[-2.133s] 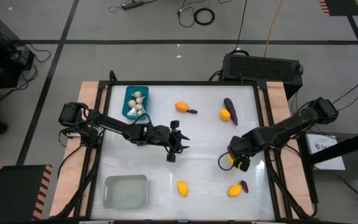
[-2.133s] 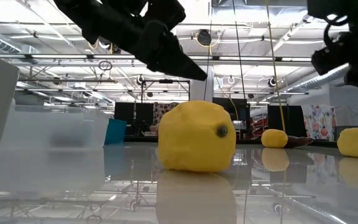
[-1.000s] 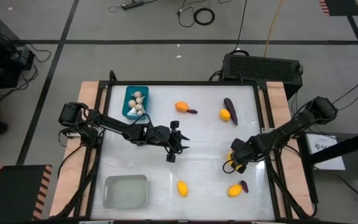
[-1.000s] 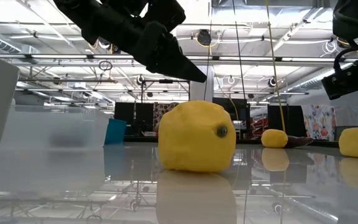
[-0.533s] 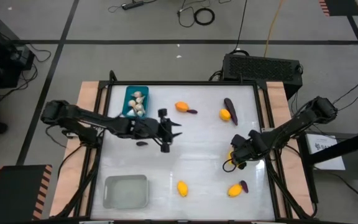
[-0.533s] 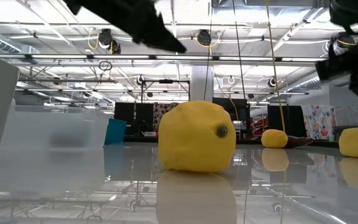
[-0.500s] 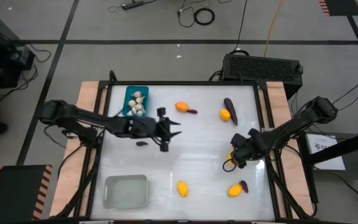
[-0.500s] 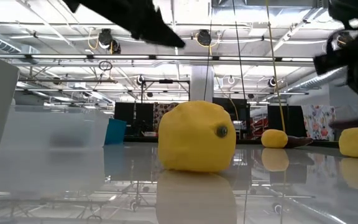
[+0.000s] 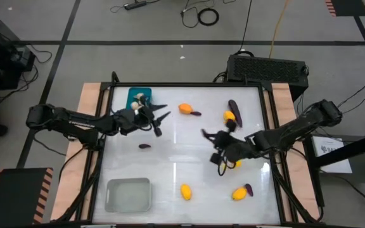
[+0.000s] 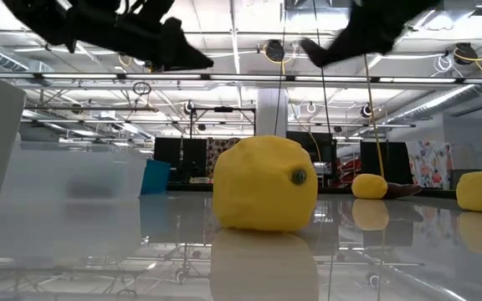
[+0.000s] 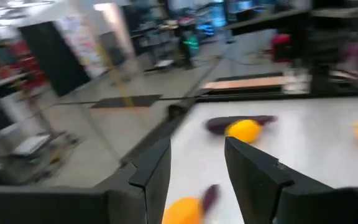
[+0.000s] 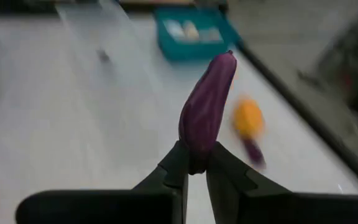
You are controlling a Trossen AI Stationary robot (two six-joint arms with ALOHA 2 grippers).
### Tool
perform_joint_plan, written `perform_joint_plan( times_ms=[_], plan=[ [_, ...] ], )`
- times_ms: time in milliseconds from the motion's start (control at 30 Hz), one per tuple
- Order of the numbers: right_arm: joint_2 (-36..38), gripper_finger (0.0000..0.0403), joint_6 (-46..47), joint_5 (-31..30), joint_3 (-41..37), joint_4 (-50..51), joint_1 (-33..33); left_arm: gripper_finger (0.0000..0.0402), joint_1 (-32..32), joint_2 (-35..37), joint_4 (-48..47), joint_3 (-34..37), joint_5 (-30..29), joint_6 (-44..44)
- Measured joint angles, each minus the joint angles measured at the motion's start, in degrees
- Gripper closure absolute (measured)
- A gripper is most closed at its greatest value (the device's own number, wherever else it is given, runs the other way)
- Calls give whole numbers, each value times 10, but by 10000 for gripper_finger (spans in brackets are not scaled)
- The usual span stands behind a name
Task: Sort produce into baskets
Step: Put the eggplant into the transparent bin
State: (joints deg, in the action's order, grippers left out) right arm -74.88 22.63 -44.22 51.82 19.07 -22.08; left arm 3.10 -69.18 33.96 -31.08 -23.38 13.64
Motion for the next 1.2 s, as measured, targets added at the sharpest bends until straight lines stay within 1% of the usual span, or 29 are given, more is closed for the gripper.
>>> perform_joint_plan(
  times_ms=[67, 200, 267, 400, 500, 600, 700, 800, 933, 1033, 1100, 1200],
  plan=[
    [-25, 367, -77, 20, -2, -114, 16, 242, 10, 0, 13, 10, -22, -11],
    [-94, 367, -178, 100, -2, -322, 51, 242, 27, 0, 17, 12, -25, -12],
    [-139, 367, -201, 141, -2, -430, 68, 242, 33, 0, 16, 12, -27, -10],
    [-247, 367, -209, 222, 5, -644, 98, 242, 45, 0, 9, 12, -49, -10],
    [-328, 367, -210, 263, 38, -722, 117, 242, 49, 0, -6, 12, -54, -12],
    [-401, 367, -203, 272, 98, -723, 134, 242, 48, 0, -20, 12, -56, -8],
    [-461, 367, -203, 324, 168, -678, 148, 242, 48, 0, -39, 12, -76, -7],
    [-505, 367, -202, 372, 245, -609, 156, 242, 48, 0, -53, 12, -121, 4],
    [-545, 366, -193, 370, 339, -480, 165, 242, 48, 0, -74, 12, -161, 4],
    [-561, 358, -184, 369, 393, -374, 173, 242, 48, 0, -77, 12, -164, 4],
    [-562, 342, -186, 368, 417, -325, 176, 242, 48, 0, -76, 12, -164, 4],
    [-562, 307, -184, 368, 433, -293, 179, 242, 48, 0, -74, 12, -165, 3]
  ],
)
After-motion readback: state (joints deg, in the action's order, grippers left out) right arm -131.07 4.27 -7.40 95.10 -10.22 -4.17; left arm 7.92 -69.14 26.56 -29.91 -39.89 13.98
